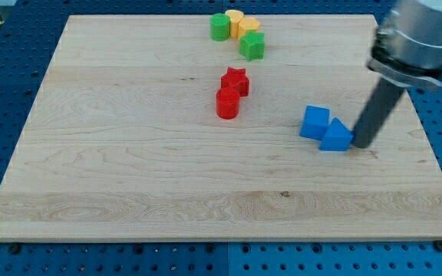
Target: Make a group out of red blocks and blue blocks to the center
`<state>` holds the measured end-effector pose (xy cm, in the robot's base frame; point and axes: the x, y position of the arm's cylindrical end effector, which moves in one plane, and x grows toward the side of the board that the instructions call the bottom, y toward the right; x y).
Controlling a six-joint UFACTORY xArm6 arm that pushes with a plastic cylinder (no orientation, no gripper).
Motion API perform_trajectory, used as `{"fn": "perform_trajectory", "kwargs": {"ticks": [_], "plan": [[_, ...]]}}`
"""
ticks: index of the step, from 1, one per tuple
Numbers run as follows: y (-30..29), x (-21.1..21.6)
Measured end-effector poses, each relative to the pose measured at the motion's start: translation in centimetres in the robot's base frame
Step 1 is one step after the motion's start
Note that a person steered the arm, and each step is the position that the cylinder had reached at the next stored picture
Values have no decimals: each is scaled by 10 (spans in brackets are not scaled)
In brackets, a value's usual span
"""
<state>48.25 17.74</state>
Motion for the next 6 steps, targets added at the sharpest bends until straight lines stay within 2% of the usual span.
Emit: {"fn": "perform_trajectory", "kwargs": {"ticks": [2,3,4,5,6], "plan": [[-92,-25],[-103,-23],[-62,-15],[6,-7],[15,21]]}}
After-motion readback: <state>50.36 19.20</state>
